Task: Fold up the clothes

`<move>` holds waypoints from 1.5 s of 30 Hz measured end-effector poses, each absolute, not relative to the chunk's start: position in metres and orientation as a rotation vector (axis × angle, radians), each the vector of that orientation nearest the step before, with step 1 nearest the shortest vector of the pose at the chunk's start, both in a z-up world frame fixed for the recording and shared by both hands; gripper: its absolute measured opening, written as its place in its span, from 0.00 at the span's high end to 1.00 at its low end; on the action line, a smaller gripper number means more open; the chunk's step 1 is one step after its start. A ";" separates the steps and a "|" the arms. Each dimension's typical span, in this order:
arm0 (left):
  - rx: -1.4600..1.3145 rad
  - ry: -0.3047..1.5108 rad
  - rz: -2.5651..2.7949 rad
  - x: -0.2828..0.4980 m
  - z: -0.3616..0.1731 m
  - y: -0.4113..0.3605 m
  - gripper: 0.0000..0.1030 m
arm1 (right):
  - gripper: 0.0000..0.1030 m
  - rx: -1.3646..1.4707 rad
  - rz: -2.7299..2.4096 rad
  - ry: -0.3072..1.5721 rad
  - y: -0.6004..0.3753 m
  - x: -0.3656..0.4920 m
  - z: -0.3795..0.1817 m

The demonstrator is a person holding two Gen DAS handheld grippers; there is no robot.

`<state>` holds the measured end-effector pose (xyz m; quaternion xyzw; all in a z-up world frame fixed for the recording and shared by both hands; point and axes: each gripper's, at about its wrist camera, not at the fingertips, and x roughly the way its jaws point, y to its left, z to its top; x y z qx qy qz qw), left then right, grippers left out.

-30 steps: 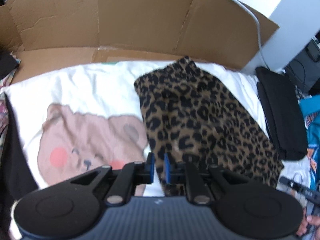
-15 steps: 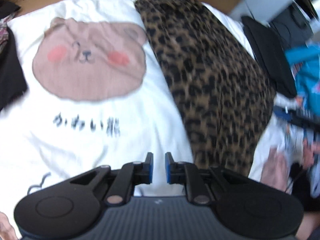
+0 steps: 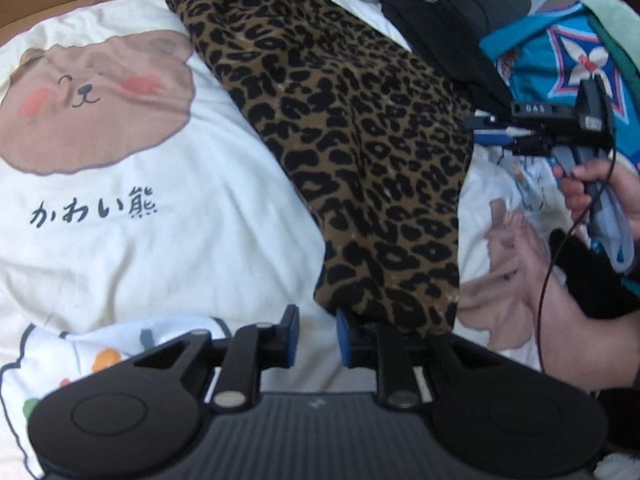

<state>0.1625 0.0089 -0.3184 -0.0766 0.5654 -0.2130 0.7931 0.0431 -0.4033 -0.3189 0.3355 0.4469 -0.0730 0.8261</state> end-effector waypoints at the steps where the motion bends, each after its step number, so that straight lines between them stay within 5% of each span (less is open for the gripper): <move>1: -0.197 1.213 -0.458 0.162 -0.319 0.012 0.76 | 0.51 0.703 -0.154 0.955 -0.402 0.044 -0.318; 11: -0.452 1.214 -0.513 0.165 -0.342 0.030 0.71 | 0.51 0.757 -0.193 0.944 -0.403 0.046 -0.323; 13: -0.450 1.220 -0.511 0.164 -0.347 0.027 0.76 | 0.51 0.780 -0.206 0.938 -0.405 0.045 -0.326; 15: -0.463 1.230 -0.511 0.164 -0.351 0.027 0.93 | 0.51 0.787 -0.221 0.932 -0.407 0.045 -0.327; 29: -0.522 1.265 -0.474 0.154 -0.346 0.058 1.00 | 0.73 0.746 -0.329 0.916 -0.421 0.050 -0.335; 32: -0.587 1.254 -0.445 0.154 -0.342 0.072 0.92 | 0.73 0.752 -0.329 0.912 -0.423 0.047 -0.335; 35: -0.627 1.239 -0.429 0.162 -0.342 0.076 0.69 | 0.73 0.751 -0.321 0.917 -0.423 0.045 -0.334; 45: -0.755 1.271 -0.494 0.189 -0.365 0.061 0.65 | 0.72 0.750 -0.303 0.921 -0.423 0.044 -0.335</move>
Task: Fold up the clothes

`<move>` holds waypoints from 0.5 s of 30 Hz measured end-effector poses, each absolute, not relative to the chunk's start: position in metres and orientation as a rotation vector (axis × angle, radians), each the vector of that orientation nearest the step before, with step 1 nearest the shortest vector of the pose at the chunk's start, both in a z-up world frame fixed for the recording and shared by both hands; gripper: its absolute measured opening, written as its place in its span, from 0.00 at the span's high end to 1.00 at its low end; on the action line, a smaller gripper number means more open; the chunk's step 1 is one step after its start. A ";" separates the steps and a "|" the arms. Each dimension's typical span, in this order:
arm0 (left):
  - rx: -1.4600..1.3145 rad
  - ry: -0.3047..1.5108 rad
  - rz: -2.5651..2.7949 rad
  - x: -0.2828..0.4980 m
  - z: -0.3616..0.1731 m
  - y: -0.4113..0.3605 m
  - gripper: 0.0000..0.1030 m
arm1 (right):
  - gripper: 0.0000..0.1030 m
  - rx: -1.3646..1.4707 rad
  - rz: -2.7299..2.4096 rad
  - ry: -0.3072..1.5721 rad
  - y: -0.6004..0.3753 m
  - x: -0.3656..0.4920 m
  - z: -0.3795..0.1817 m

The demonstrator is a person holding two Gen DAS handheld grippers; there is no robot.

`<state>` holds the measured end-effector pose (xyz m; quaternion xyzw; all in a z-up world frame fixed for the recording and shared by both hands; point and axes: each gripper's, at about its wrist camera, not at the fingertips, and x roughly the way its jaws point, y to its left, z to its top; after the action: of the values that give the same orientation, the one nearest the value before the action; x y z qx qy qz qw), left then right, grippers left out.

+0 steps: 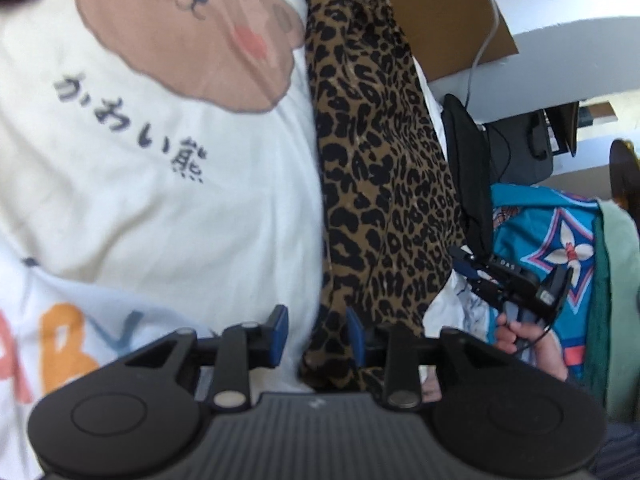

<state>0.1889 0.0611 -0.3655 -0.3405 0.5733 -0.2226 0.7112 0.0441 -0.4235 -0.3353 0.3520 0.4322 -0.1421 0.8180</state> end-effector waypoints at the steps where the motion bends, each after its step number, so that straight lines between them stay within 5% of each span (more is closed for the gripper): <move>1: -0.770 1.299 -0.496 0.190 -0.371 0.059 0.64 | 0.72 0.751 -0.301 0.921 -0.424 0.044 -0.335; 15: -1.098 1.326 -0.669 0.171 -0.384 0.058 0.61 | 0.72 0.762 -0.274 0.921 -0.427 0.042 -0.336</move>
<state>0.1713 0.0579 -0.3838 -0.4741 0.5728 -0.2890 0.6029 0.0420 -0.4271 -0.3363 0.3575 0.4320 -0.1288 0.8179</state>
